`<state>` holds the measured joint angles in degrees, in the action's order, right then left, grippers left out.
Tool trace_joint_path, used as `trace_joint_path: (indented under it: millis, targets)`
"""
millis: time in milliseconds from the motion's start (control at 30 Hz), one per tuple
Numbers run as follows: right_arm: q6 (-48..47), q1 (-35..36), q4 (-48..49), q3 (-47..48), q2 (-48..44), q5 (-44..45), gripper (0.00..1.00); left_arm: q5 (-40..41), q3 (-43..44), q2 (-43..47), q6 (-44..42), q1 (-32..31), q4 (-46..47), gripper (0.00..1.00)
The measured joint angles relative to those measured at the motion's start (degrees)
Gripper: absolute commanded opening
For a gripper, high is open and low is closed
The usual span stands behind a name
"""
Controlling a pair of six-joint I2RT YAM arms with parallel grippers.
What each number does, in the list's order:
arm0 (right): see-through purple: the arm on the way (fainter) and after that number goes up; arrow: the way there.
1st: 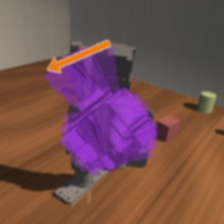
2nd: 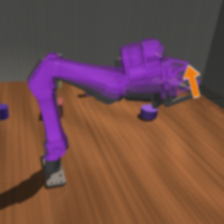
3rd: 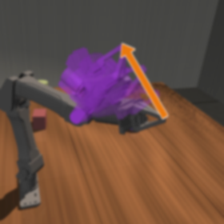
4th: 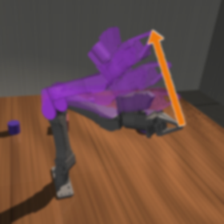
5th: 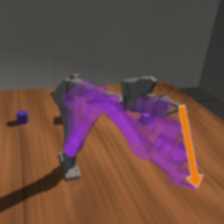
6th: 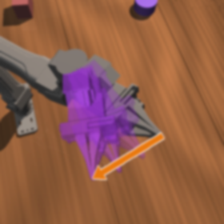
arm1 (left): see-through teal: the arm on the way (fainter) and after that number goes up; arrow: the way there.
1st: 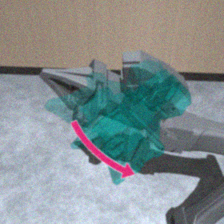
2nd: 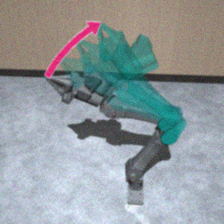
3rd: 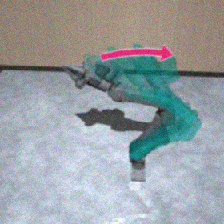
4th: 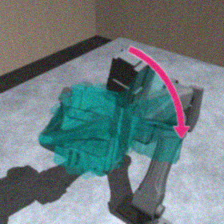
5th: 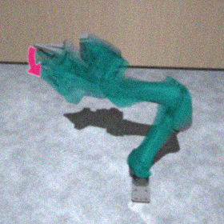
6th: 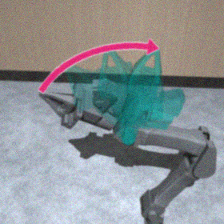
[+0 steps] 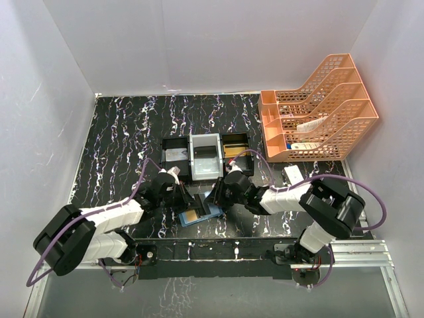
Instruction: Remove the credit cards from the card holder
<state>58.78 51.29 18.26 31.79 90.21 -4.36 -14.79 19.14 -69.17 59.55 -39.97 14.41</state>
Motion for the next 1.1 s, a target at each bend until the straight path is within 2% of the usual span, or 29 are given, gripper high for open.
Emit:
trace_joint_path:
  millis: [367,567,767,833,900,1000,1100]
  targets:
    - [-3.5,0.0,0.2,-1.6,-2.7,-3.1,0.30,0.7,0.0,1.2,-0.6,0.0,-2.3,0.00]
    - [-5.5,0.0,0.0,1.0,-1.3,-5.7,0.31,0.9,0.9,1.5,-1.3,0.0,-3.8,0.00]
    - [-4.8,0.0,-2.8,2.4,0.6,-2.6,0.28,0.9,1.1,1.5,-1.6,0.0,-4.2,0.19]
    - [-4.4,0.0,-3.0,2.5,0.7,-2.0,0.28,0.8,1.1,1.4,-1.7,0.0,-4.0,0.20]
    - [-4.0,0.0,-3.0,2.5,0.7,-1.6,0.28,0.7,1.1,1.0,-1.6,0.0,-3.6,0.17]
    - [-3.3,0.0,-3.0,2.5,0.7,-1.3,0.27,0.5,1.0,0.0,-1.5,0.0,-2.9,0.02]
    - [-3.1,0.0,-3.1,2.5,0.7,-1.1,0.28,0.4,1.1,-0.2,-1.3,0.0,-2.8,0.00]
